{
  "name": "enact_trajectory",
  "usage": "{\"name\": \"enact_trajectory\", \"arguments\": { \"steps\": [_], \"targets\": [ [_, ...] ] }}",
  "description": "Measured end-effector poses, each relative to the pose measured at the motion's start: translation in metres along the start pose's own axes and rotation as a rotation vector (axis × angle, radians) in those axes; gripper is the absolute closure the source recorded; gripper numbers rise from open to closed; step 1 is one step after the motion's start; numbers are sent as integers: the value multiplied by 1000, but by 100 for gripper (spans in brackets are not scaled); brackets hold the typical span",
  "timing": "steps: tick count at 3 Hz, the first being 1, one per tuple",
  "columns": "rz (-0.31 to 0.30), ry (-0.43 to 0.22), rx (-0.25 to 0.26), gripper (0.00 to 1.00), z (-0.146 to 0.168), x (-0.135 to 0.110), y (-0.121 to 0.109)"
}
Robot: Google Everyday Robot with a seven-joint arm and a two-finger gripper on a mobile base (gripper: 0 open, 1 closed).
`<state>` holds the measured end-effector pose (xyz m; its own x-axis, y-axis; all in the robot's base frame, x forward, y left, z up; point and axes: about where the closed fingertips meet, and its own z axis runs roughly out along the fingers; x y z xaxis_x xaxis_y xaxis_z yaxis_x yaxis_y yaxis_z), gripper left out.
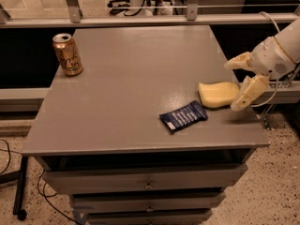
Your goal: Move sponge near rxbar blueberry
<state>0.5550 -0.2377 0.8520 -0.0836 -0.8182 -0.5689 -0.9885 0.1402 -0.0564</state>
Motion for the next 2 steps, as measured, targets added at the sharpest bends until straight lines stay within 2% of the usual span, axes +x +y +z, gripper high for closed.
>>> {"name": "enact_trajectory", "arguments": {
  "steps": [1,2],
  "targets": [
    [-4,1,0,0,-1,-1,3],
    [22,7,49,0,-27,3,-5]
  ]
}}
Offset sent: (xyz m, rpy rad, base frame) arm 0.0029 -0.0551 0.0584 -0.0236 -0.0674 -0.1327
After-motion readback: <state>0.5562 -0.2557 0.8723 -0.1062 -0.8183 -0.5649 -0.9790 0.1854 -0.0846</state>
